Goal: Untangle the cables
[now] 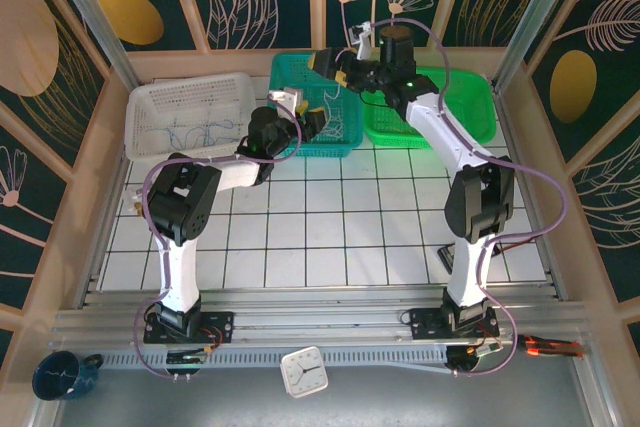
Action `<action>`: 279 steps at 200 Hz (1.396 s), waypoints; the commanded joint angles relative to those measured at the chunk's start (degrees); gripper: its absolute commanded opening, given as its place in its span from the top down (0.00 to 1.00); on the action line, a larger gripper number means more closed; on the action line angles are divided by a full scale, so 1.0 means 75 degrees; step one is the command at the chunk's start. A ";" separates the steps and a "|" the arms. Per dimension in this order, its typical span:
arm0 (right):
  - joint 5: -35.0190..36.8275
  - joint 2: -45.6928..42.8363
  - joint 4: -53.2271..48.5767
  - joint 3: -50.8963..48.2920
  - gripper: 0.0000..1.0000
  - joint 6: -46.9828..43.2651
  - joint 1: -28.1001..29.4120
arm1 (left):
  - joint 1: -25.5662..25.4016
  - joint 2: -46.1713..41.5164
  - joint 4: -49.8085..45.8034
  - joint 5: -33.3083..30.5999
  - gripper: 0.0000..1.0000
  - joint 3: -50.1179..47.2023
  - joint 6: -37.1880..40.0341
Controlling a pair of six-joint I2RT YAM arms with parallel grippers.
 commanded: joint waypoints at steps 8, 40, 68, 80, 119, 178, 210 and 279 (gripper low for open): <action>-0.0227 -0.0016 0.0295 -0.0100 0.01 0.0160 -0.0031 | 0.0024 0.0048 0.0804 0.0575 0.32 -0.0068 -0.0196; -0.0268 0.0062 0.0323 -0.0112 0.02 0.0205 -0.0020 | 0.0024 0.0123 0.0965 0.0852 0.30 0.0056 -0.0315; -0.0309 0.0085 0.0371 -0.0124 0.02 0.0241 0.0034 | 0.0027 0.0258 0.0841 0.0905 0.29 0.0284 -0.0224; -0.0321 0.0089 0.0381 -0.0135 0.02 0.0227 0.0069 | 0.0026 0.0311 0.0751 0.0908 0.29 0.0401 -0.0176; -0.0347 -0.0005 0.0365 -0.0210 0.02 0.0218 0.0192 | 0.0024 0.0621 0.0423 0.0635 0.28 0.0813 0.0009; -0.0333 -0.0290 0.0470 -0.0604 0.03 0.0215 0.0306 | 0.0030 0.1132 0.0272 0.0387 0.44 0.1604 -0.0086; -0.0289 -0.0536 0.0430 -0.0667 0.02 0.0150 0.0231 | 0.0036 0.1423 -0.0057 0.0307 0.98 0.2104 -0.0137; 0.0037 -0.2685 0.0444 -0.2626 0.01 -0.0081 -0.1182 | 0.0450 0.1972 -0.1722 -0.0897 1.00 0.2928 -0.0687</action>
